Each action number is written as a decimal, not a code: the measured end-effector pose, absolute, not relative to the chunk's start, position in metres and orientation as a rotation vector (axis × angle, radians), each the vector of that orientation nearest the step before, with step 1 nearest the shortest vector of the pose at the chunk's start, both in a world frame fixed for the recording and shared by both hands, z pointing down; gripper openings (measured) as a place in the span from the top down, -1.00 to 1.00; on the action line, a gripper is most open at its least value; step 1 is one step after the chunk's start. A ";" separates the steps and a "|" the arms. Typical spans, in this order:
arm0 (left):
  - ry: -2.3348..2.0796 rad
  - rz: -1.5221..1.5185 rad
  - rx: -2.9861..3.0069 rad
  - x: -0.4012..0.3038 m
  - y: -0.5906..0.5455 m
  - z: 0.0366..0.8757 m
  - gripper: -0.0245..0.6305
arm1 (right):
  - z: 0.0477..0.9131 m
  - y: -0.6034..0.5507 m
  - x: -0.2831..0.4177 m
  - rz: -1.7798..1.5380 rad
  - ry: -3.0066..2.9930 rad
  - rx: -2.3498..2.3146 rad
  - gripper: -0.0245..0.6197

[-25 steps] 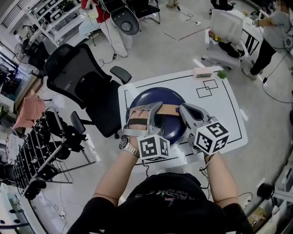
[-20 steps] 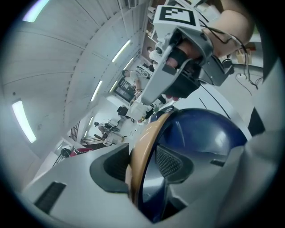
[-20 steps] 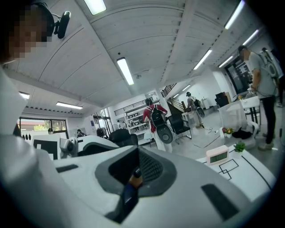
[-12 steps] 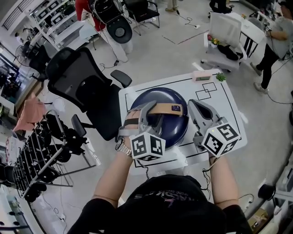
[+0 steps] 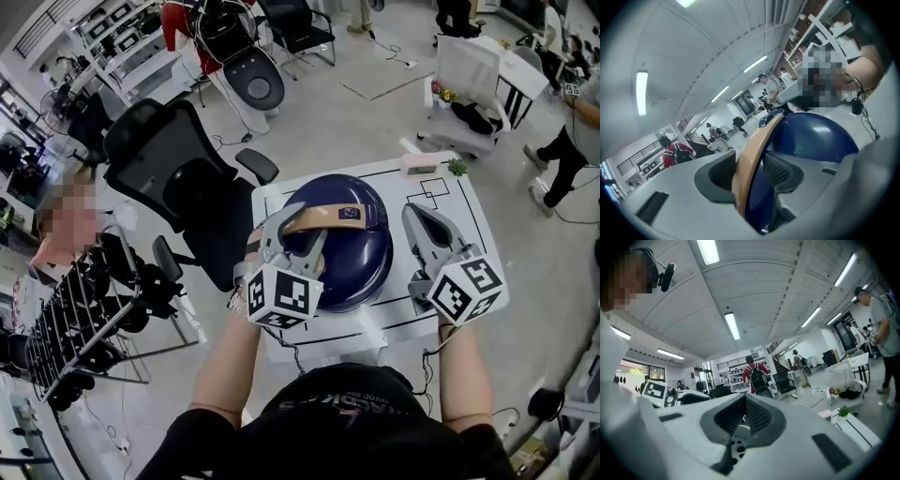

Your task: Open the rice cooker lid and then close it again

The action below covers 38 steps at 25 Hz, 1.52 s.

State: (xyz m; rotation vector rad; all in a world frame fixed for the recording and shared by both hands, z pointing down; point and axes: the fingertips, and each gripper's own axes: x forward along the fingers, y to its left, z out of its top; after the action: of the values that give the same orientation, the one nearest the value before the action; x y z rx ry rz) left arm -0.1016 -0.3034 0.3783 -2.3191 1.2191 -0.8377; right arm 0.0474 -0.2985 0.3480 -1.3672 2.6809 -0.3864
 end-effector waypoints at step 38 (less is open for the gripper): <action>1.754 -0.331 -2.505 -0.283 -0.303 0.339 0.57 | 0.345 -0.307 -0.088 -0.385 2.814 -1.181 0.92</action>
State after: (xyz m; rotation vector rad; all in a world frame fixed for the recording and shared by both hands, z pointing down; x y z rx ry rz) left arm -0.2828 -0.3035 0.3391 -2.5050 1.7542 -0.3313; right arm -0.0876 -0.3066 0.3449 -1.1811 2.8141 -0.3848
